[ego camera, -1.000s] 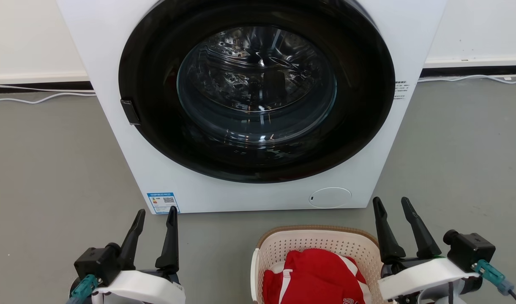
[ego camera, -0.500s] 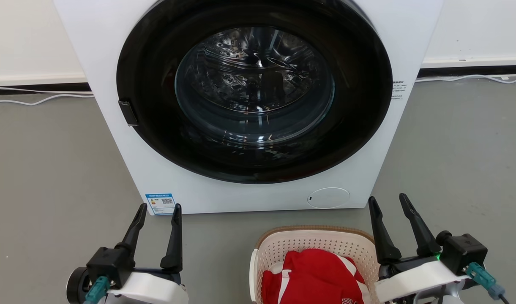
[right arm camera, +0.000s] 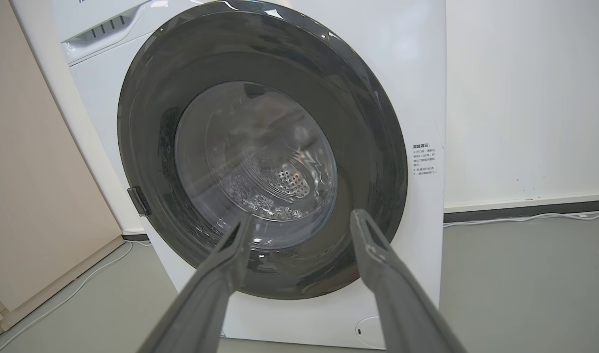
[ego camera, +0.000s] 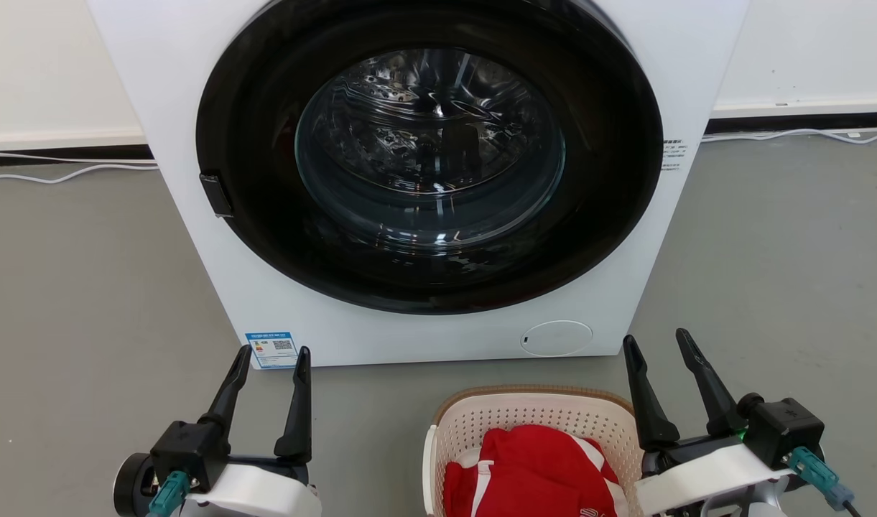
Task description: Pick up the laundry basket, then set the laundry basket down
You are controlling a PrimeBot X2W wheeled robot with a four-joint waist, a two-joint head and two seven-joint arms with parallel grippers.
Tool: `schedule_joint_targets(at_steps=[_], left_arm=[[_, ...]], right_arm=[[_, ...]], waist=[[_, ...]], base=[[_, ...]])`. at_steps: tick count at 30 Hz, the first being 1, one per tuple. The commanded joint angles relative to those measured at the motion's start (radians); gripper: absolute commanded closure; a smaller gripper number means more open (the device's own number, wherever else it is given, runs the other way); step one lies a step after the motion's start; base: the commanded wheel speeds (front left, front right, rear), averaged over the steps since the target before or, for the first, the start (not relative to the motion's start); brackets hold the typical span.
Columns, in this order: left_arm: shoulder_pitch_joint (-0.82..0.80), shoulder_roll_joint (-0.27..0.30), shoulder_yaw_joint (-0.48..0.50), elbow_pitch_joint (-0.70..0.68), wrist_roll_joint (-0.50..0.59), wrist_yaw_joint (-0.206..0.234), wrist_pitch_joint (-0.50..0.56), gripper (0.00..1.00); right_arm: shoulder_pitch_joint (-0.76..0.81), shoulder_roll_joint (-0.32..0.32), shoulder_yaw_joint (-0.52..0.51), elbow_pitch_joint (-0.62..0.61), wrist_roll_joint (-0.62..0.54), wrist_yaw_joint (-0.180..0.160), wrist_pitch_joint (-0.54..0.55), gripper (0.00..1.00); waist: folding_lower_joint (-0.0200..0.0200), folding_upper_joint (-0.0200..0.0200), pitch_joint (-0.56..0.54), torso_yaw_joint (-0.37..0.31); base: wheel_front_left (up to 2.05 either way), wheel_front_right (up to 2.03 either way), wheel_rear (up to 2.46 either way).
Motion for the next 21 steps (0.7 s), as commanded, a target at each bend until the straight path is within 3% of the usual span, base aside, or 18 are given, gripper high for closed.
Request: schedule_joint_targets(at_steps=[1, 21], left_arm=[[-0.029, 0.009, 0.027, -0.026, -0.004, 0.011, -0.006, 0.00], [-0.043, 0.009, 0.015, -0.008, -0.055, 0.014, -0.006, 0.00]], right_arm=[[-0.053, 0.000, 0.025, -0.029, 0.000, 0.007, -0.014, 0.00], [-0.060, 0.000, 0.009, -0.036, 0.017, 0.007, -0.014, 0.00]], waist=[[0.0000, 0.0000, 0.001, 0.000], [0.0000, 0.0000, 0.050, -0.017]], base=[[0.00, 0.00, 0.00], [0.00, 0.00, 0.00]])
